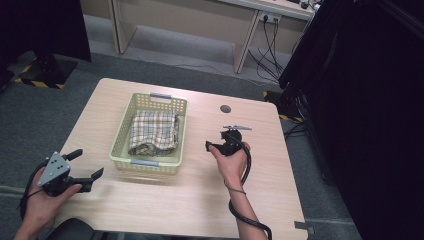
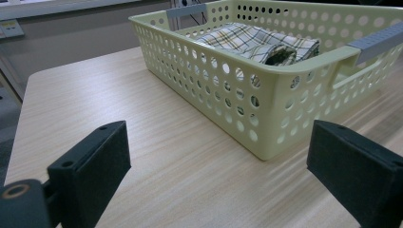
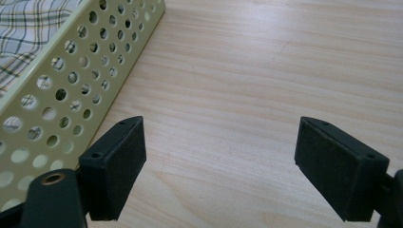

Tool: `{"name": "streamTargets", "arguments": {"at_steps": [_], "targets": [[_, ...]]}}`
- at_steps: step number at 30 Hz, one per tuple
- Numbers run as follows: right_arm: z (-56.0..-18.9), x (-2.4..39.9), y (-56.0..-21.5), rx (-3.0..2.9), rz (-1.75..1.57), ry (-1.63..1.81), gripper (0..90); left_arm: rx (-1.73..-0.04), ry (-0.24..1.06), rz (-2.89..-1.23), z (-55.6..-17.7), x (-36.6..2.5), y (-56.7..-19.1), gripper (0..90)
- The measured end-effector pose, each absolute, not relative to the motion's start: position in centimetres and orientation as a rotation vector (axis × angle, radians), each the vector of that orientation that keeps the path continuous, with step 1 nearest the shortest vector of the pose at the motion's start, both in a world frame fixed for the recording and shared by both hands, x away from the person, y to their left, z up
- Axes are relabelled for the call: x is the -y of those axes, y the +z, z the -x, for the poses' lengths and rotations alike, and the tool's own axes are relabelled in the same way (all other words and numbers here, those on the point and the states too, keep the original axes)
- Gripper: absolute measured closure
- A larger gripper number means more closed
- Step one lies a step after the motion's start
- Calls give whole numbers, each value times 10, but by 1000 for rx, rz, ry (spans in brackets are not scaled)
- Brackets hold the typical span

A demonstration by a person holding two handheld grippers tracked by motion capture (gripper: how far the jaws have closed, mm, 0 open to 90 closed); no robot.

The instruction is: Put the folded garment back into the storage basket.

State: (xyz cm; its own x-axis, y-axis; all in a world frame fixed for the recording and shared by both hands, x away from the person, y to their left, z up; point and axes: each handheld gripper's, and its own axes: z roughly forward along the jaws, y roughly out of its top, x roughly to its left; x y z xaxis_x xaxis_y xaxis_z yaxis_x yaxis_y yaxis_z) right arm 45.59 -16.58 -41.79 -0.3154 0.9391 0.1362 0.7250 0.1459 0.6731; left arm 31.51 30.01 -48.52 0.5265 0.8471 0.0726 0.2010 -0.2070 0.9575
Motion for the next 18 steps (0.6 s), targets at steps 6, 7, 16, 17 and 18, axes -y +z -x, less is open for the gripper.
{"name": "streamTargets", "arguments": {"at_steps": [6, 7, 16, 17, 18], "targets": [[-453, 171, -422, -2106, -1615, 946, 186, -891, 762, -1706, -315, -300, -485, 66], [-453, 172, -423, -2106, -1618, 947, 186, -893, 761, -1703, -315, -300, -485, 66], [-448, 182, -428, -2095, -1632, 938, 186, -892, 763, -1706, -315, -300, -485, 66], [-448, 183, -428, -2091, -1631, 942, 186, -891, 763, -1707, -315, -300, -485, 66], [-447, 185, -429, -2086, -1635, 942, 186, -891, 764, -1708, -315, -300, -485, 66]]}}
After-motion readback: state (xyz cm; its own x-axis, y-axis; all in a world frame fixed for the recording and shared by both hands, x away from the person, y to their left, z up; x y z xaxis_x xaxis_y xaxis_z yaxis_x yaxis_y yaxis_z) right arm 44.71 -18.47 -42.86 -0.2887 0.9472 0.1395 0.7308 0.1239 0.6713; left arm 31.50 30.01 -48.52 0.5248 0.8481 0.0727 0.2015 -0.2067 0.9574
